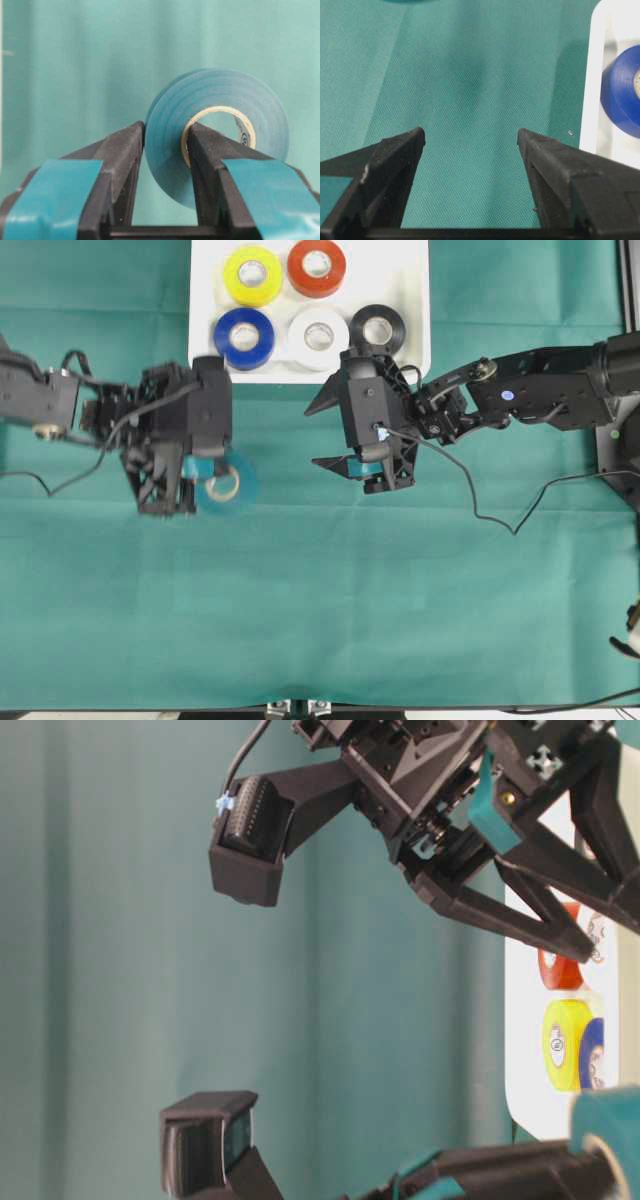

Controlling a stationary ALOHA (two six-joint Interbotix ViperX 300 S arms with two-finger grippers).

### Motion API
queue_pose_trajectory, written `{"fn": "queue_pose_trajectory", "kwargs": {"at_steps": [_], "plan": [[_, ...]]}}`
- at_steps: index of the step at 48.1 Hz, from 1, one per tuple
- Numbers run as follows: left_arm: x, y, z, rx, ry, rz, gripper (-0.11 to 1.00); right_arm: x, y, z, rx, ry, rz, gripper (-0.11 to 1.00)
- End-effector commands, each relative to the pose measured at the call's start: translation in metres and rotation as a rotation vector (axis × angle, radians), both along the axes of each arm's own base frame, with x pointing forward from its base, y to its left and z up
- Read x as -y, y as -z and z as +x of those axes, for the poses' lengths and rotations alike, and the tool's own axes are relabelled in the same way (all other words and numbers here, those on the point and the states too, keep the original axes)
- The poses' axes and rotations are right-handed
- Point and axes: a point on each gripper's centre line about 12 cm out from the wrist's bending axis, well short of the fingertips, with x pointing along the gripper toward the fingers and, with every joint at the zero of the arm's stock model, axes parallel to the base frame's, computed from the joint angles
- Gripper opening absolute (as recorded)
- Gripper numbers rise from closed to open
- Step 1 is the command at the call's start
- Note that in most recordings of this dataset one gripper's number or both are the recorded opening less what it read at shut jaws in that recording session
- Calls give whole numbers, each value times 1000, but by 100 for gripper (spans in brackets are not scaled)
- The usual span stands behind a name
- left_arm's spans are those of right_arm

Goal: Put the tape alternately from left to right into the white case.
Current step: 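Carry the teal tape with the left gripper into the tray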

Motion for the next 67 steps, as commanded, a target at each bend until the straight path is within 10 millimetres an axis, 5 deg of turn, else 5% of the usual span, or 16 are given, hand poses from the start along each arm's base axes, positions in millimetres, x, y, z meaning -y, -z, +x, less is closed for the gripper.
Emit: {"fn": "queue_pose_trajectory", "kwargs": {"at_steps": [1, 38, 67], "plan": [[-17, -17, 2, 53, -26, 20, -3, -1, -15, 2, 42, -4, 2, 81], [-136, -20, 6, 137, -187, 207, -3, -1, -15, 2, 41, -2, 2, 81], [-184, -19, 59, 218, -195, 309, -3, -2, -15, 1, 41, -4, 4, 81]]}}
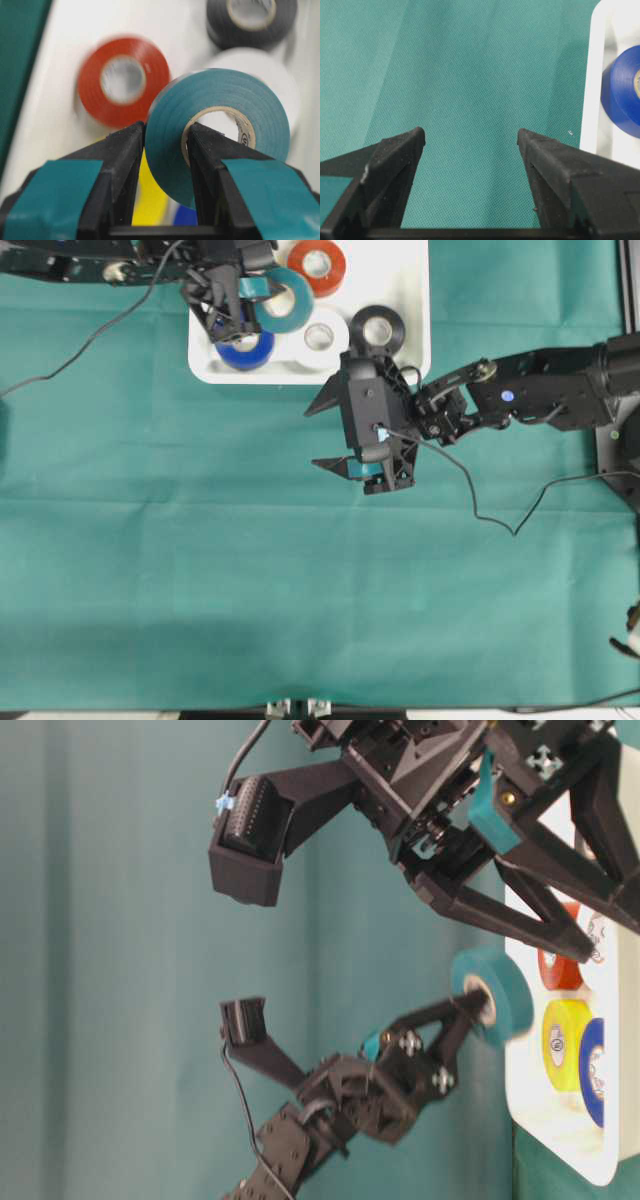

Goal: Put the tape alternately from left to right into the white case.
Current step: 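Carry the teal tape with the left gripper into the tray, then release the teal tape beside the red one and withdraw the left gripper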

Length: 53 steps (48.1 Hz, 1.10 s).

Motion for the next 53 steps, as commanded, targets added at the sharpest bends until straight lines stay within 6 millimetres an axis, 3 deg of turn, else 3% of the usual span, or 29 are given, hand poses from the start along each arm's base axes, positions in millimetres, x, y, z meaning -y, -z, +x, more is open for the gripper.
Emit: {"fn": "queue_pose_trajectory", "kwargs": {"at_steps": [1, 18, 34, 39, 49, 53], "plan": [[-8, -20, 13, 71, 7, 49, -3, -1, -14, 2, 41, -2, 6, 81], [-19, -13, 33, 84, 41, 115, -3, -1, -14, 1, 38, -2, 4, 81], [-22, -15, 35, 90, 42, 125, -1, -1, -12, 1, 34, -3, 3, 81], [-21, -14, 35, 87, 46, 128, 16, -1, -11, 1, 31, -3, 3, 81], [-19, -14, 32, 71, 77, 165, 76, -1, -8, 1, 24, -3, 3, 81], [-18, -16, 30, 71, 79, 168, 93, -1, -8, 1, 25, -4, 4, 81]]}}
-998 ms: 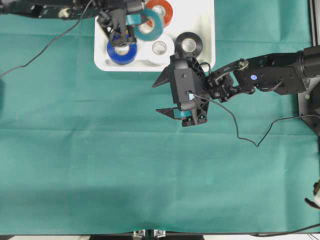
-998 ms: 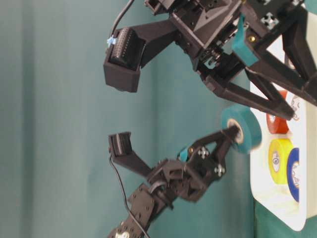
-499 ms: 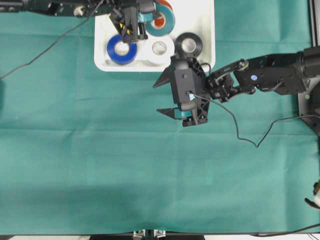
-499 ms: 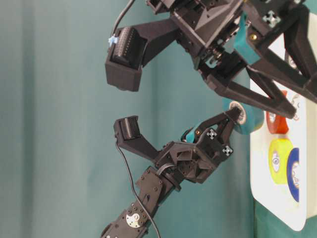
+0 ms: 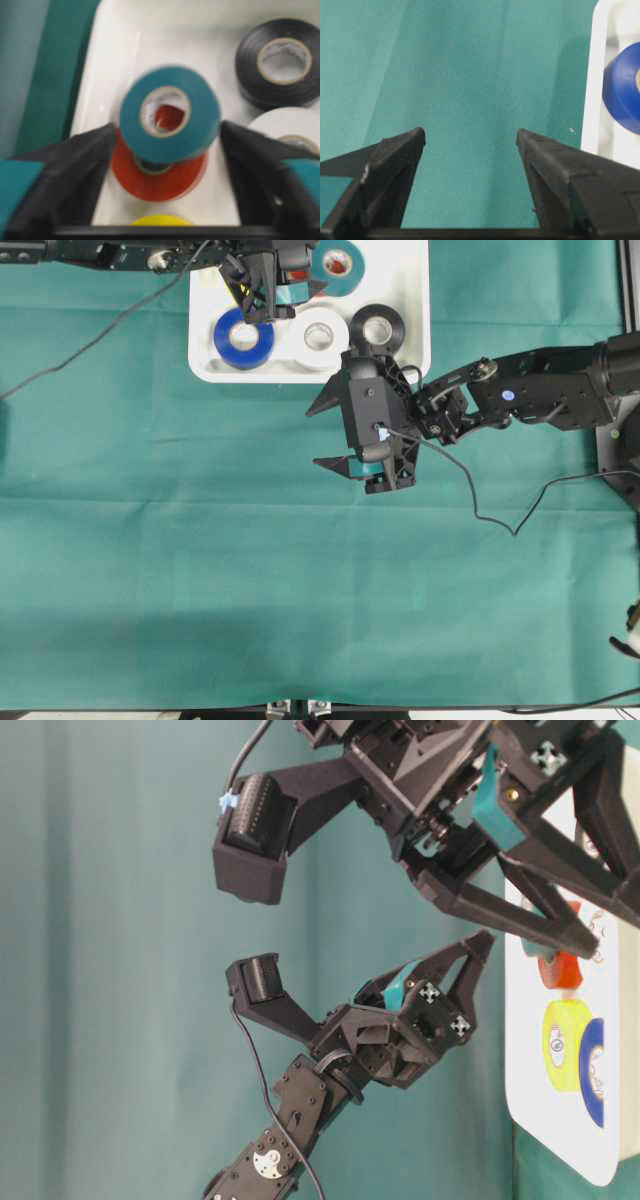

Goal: Put the tape alternately from left to right into the white case.
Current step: 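Release the teal tape beside the red one and withdraw the left gripper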

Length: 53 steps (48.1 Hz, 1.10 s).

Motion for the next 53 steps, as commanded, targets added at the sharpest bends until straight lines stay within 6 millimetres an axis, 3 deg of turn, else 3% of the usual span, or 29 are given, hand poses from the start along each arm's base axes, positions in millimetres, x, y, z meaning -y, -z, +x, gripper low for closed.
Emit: {"fn": "queue_pose_trajectory", "kwargs": {"at_steps": [1, 32, 53], "plan": [[0, -21, -1, 49, -1, 22, 94, -1, -10, 2, 32, -4, 4, 81], [13, -23, -21, 40, 7, 11, 93, -1, -11, 3, 34, -3, 3, 81], [78, -20, -43, 30, 99, -58, 93, -1, -12, 3, 35, -3, 3, 81]]}}
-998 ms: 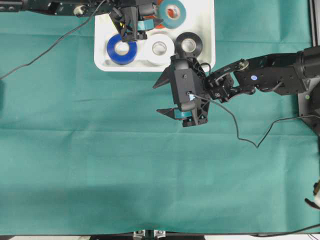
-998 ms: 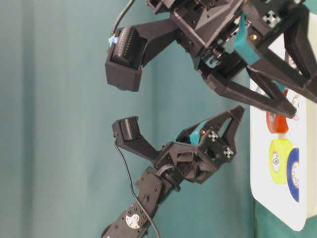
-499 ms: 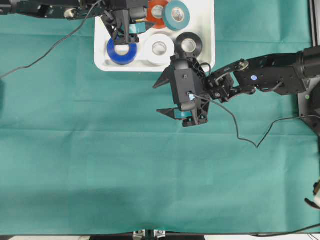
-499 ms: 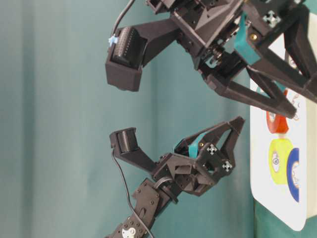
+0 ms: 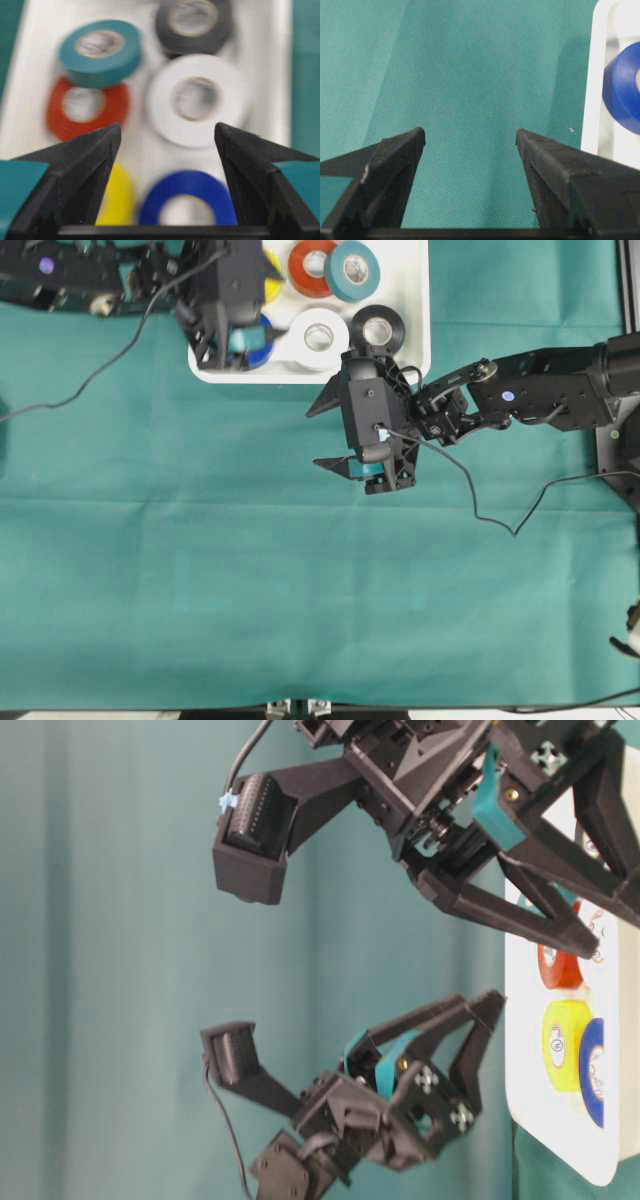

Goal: Put the tape alternately from left to right into the white case.
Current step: 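Release the teal tape beside the red one and withdraw the left gripper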

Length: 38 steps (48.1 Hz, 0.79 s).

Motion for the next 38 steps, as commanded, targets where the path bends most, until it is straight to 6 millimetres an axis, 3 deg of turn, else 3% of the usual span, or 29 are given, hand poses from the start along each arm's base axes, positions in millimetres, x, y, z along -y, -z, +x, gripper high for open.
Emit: {"fn": "queue_pose_trajectory", "kwargs": {"at_steps": [1, 31, 38], "plan": [[14, -15, -1, 47, 19, -11, 93, -1, -11, 3, 33, -2, 2, 81], [92, -7, -17, 31, 89, -187, 93, -1, -11, 3, 33, -2, 2, 81], [96, -3, -19, 24, 81, -213, 93, -1, -11, 4, 34, -3, 3, 81]]}}
